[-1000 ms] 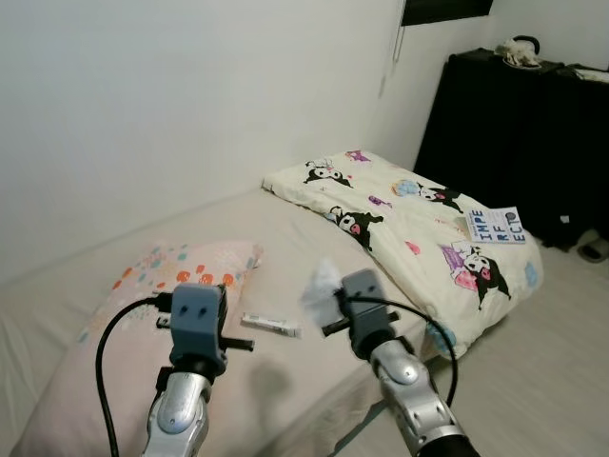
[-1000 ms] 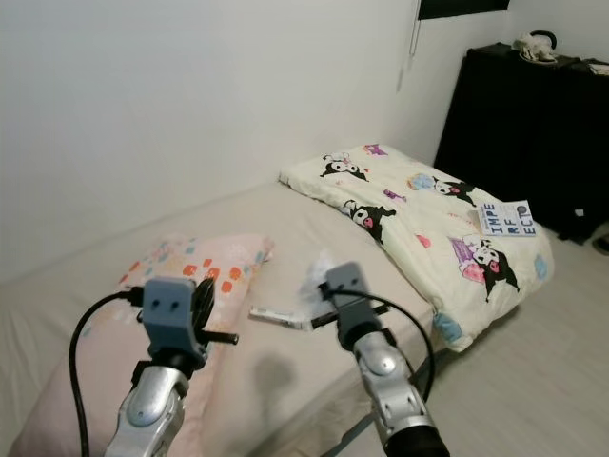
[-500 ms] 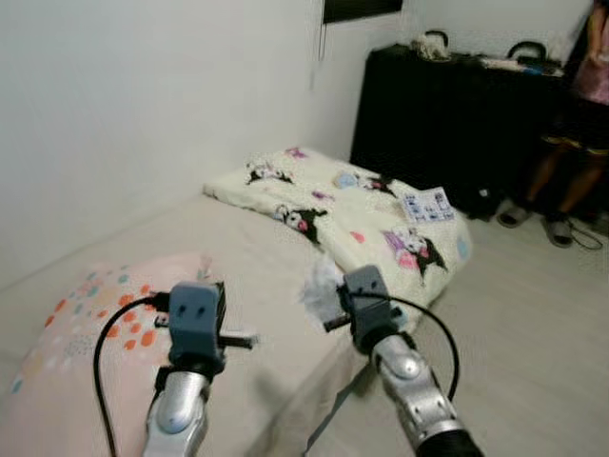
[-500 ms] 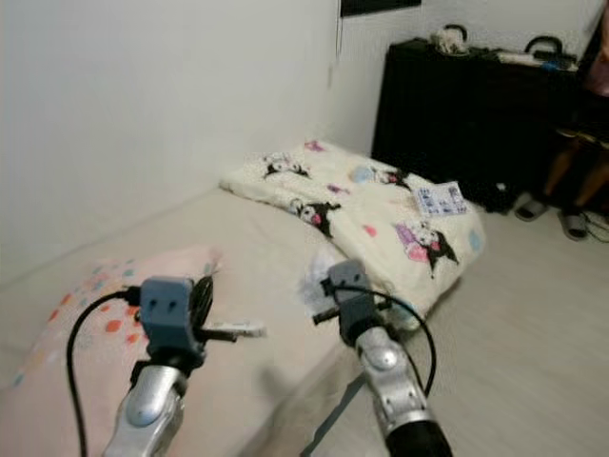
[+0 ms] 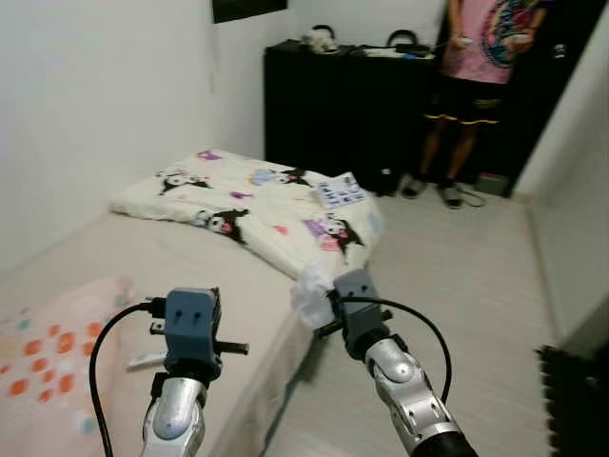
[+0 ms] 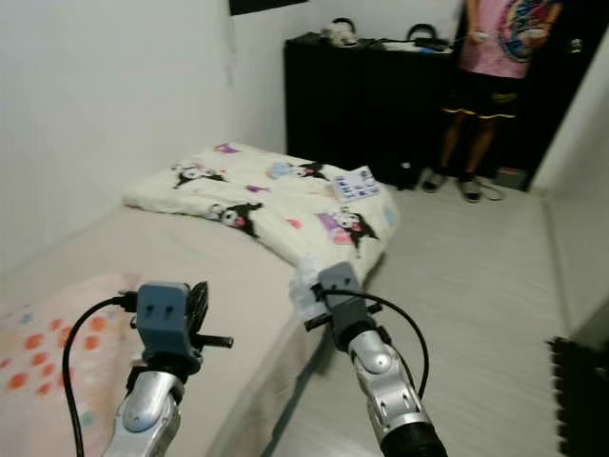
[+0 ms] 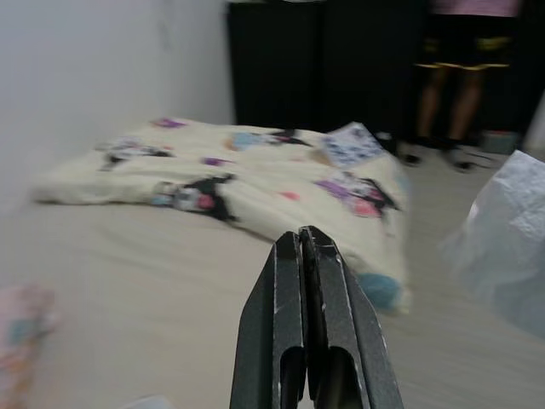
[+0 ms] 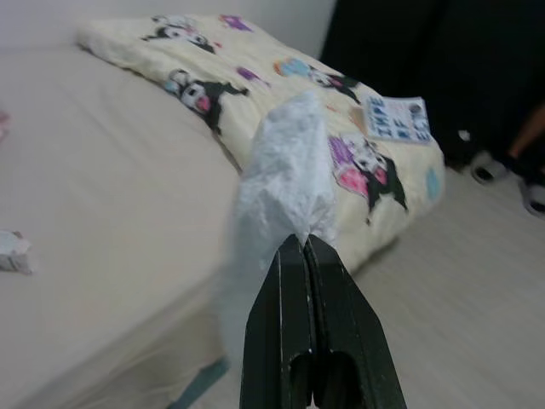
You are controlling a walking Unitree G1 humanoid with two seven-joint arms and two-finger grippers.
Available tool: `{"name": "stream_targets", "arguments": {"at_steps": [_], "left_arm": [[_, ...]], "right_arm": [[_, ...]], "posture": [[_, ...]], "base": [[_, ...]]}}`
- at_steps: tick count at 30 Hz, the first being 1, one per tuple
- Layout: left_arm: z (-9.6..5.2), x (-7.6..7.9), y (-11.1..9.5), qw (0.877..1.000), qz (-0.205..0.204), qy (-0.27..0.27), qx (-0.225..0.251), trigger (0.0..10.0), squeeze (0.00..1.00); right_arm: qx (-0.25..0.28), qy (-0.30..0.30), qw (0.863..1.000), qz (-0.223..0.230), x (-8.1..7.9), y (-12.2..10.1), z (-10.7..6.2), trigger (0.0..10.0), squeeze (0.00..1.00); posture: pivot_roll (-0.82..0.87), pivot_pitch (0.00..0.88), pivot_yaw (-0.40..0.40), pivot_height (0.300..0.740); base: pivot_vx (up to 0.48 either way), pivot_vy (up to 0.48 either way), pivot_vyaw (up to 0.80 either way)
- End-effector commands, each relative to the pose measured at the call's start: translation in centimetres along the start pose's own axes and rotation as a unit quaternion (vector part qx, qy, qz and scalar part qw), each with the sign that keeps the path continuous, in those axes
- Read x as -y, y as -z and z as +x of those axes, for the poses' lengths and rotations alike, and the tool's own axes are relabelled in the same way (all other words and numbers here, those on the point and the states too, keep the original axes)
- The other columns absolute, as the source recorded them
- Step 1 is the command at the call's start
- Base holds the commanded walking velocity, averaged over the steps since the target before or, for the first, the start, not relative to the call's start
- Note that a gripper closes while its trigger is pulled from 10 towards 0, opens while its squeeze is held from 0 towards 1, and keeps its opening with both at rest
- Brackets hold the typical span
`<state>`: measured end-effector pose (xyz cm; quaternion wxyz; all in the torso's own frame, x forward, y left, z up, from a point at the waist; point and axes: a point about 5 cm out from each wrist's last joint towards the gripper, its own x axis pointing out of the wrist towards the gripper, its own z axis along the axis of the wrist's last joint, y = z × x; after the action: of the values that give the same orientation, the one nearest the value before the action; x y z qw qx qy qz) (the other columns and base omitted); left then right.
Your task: Clean up the room
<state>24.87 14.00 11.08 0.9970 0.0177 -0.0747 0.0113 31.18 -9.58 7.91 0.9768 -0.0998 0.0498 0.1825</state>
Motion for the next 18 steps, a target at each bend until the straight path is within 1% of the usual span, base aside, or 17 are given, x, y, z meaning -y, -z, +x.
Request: {"name": "stream_targets", "arguments": {"at_steps": [1,10,18], "left_arm": [[0.01,-0.24,0.19,1.0,0.007,-0.003,-0.004,10.0,0.0],[0.08,-0.32,0.36,1.0,0.014,0.0,-0.011,10.0,0.0],[0.12,-0.4,0.36,1.0,0.013,-0.002,-0.012,10.0,0.0]], "right_arm": [[-0.009,-0.004,1.0,0.002,-0.28,0.3,-0.02,10.0,0.0],[-0.01,-0.003,1.0,0.004,-0.43,0.36,0.07,10.0,0.0],[-0.013,0.001,1.0,0.004,-0.36,0.5,0.0,10.0,0.0]], "posture": [[0.0,0.0,-0.028,0.74],[0.0,0.0,-0.021,0.74],[0.0,0.0,-0.014,0.74]], "base": [[0.0,0.0,-0.8],[0.0,0.0,-0.8],[0.0,0.0,-0.8]]}}
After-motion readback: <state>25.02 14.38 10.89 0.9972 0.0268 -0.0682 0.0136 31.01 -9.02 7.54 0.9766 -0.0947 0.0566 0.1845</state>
